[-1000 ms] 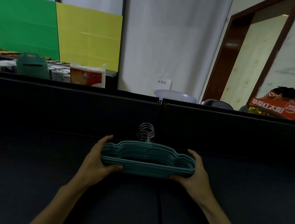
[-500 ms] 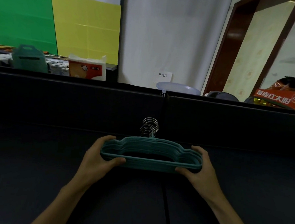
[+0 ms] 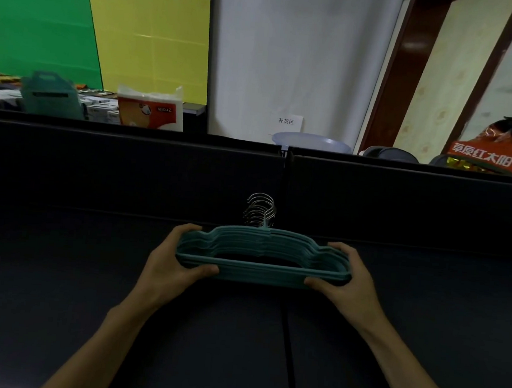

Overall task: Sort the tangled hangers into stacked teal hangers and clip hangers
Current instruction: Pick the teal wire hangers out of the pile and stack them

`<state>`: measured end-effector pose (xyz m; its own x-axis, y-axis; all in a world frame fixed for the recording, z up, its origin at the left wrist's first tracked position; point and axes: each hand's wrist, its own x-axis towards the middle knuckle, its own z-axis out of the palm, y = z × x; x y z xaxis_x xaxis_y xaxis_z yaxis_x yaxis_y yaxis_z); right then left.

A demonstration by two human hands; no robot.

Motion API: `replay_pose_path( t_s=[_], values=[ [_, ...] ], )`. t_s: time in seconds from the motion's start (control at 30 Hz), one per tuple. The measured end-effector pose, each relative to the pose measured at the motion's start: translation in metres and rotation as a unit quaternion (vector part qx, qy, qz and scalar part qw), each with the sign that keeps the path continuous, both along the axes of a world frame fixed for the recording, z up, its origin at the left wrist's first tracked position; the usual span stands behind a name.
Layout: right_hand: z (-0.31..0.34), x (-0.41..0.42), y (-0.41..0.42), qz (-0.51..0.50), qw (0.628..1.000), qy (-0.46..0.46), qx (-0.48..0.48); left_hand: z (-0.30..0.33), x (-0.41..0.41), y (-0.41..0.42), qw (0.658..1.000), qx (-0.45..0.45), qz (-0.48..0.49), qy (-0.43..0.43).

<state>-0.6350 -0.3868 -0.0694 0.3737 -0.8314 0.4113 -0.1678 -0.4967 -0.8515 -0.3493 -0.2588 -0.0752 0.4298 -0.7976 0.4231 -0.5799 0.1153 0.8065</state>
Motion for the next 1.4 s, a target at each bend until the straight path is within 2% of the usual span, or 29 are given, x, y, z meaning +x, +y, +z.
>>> replay_pose_path(
  t_s=[0.3,0.47,0.8,1.0,1.13,1.2,1.27,1.4],
  values=[
    [-0.001,0.0,-0.001,0.006,1.0,-0.015,0.007,-0.001,0.0,0.001,1.0,-0.022,0.004,0.021],
    [-0.002,-0.003,0.001,0.01,1.0,0.005,0.002,-0.003,0.005,0.002,1.0,0.006,-0.022,0.01],
    [0.003,-0.002,0.004,0.003,1.0,0.018,-0.002,0.005,-0.003,0.007,1.0,0.007,-0.009,-0.025],
    [0.022,-0.015,-0.001,0.045,0.994,0.1,0.024,0.021,0.021,0.012,0.993,0.09,-0.077,-0.017],
    [0.034,-0.02,-0.005,0.041,0.989,0.139,0.0,0.032,0.035,0.011,0.992,0.096,-0.079,-0.014],
    [0.041,-0.018,-0.006,0.035,0.989,0.141,-0.022,0.04,0.036,0.009,0.99,0.107,-0.087,-0.04],
    [0.048,-0.014,-0.007,0.04,0.988,0.143,-0.043,0.049,0.031,0.005,0.981,0.118,-0.109,-0.108],
    [0.064,-0.003,-0.011,0.068,0.974,0.192,-0.101,0.062,0.026,-0.011,0.944,0.156,-0.165,-0.24]
  ],
)
